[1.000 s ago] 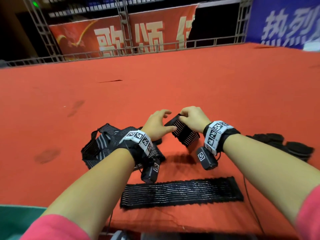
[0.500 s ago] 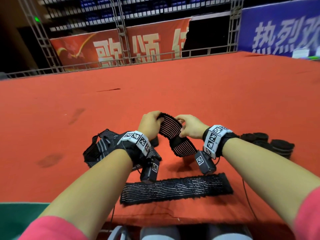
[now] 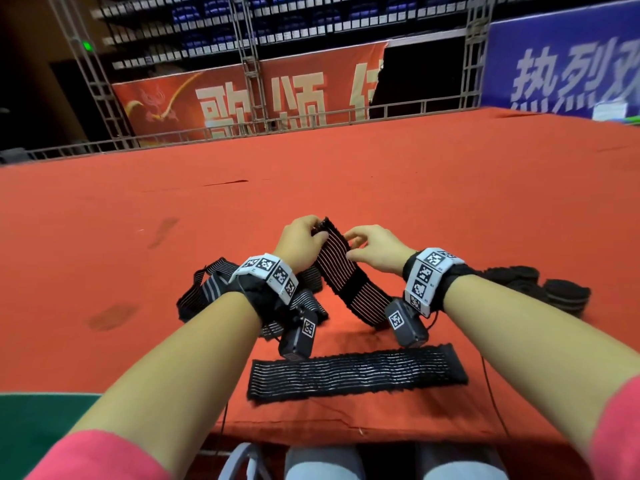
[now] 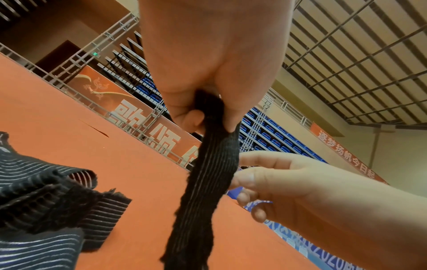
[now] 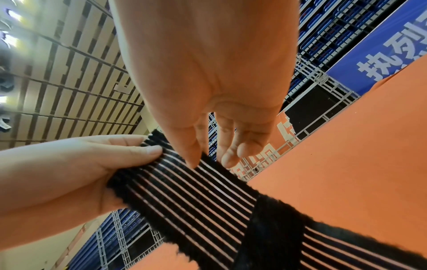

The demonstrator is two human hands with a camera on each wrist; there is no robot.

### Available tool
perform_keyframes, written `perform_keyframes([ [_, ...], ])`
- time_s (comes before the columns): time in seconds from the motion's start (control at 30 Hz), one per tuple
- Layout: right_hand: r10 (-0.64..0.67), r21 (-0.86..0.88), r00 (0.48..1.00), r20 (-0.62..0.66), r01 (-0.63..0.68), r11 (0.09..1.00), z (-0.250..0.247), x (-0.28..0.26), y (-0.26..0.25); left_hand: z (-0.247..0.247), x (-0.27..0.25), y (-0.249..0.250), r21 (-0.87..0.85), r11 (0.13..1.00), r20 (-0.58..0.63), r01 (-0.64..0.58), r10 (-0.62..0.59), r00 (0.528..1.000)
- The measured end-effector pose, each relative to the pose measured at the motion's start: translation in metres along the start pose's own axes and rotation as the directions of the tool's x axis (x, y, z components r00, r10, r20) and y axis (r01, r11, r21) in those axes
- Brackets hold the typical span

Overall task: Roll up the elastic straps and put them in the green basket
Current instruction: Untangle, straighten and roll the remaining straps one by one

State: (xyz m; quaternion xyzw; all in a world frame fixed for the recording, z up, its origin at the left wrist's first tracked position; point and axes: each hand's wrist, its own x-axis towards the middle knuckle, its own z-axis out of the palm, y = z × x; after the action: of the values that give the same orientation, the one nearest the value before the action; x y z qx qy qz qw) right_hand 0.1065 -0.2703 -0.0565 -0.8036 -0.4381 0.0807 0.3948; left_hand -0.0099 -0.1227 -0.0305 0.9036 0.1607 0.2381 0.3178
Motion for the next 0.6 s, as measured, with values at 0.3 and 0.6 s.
perform_keyframes([
  [0.3, -0.042, 0.145, 0.999, -0.033, 0.046, 0.988, 0.008, -0.004, -0.012, 0.003, -0.003, 0.002, -0.014, 1.0, 0.021, 0.003, -0.003, 1.0],
  [0.6, -0.006, 0.231, 0.991, -0.133, 0.037, 0.972, 0.005, 0.003, -0.024, 0.008, -0.007, -0.008, -0.22, 0.975, 0.049, 0.037, -0.027, 0.998],
])
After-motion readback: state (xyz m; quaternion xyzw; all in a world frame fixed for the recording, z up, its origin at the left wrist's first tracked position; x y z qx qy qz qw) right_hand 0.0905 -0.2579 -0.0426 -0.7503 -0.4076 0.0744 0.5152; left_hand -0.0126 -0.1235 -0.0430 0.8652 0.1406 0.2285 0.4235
